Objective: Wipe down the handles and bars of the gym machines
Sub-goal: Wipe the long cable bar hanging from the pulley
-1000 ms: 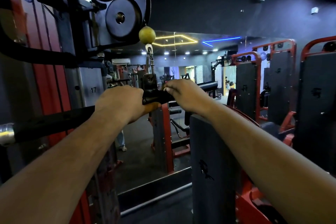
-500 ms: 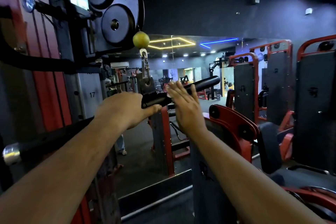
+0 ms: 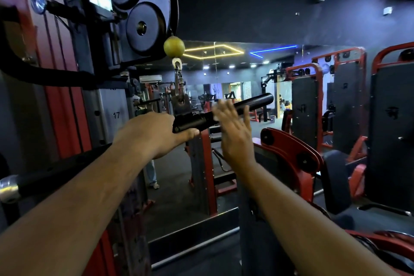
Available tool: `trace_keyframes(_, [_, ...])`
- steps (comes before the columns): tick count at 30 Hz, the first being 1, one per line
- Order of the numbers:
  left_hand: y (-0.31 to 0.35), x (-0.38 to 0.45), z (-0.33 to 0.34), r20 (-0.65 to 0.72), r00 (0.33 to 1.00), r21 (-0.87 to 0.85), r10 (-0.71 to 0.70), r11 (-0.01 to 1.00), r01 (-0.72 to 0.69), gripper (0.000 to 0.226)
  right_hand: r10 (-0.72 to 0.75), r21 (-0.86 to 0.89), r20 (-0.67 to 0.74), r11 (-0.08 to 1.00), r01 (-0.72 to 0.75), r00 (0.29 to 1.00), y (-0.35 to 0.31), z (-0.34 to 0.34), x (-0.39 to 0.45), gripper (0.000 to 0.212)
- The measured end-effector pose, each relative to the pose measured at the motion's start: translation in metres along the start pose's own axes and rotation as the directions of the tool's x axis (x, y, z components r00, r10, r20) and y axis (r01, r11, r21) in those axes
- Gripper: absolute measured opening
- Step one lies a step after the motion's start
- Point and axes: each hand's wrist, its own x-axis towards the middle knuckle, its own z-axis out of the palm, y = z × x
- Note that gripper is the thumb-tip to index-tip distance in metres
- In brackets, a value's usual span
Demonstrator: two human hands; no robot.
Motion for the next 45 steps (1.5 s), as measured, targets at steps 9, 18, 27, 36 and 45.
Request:
trace_keyframes(9, [0.003,-0.002,-0.006,0.025,1.000,-0.044,0.006,0.999,-0.005,0.066,0.687,0.295,-0.167,0.719,-0.629,0.707,0.052,-0.031,0.048,0.040])
trace_keyframes(18, [0.001,-0.002,-0.004,0.014,1.000,-0.006,0.008,1.000,-0.008,0.067,0.774,0.585,-0.137,0.567,-0.580,0.619,-0.015,-0.010,0.025,0.048])
trace_keyframes(27, [0.003,-0.002,0.000,-0.011,1.000,0.011,-0.020,1.000,0.020,0.062,0.951,0.924,0.292,-0.251,-0.289,0.106,-0.014,-0.033,0.074,0.025])
trace_keyframes(36, [0.002,0.000,0.003,-0.024,0.999,-0.039,-0.027,0.999,0.026,0.071,0.908,0.874,0.418,-0.395,-0.283,0.026,-0.030,-0.050,0.072,0.015])
trace_keyframes(45, [0.007,0.000,0.001,-0.032,0.999,-0.027,-0.035,0.999,0.034,0.063,0.729,0.709,0.659,-0.519,-0.477,0.187,-0.113,-0.011,0.030,0.023])
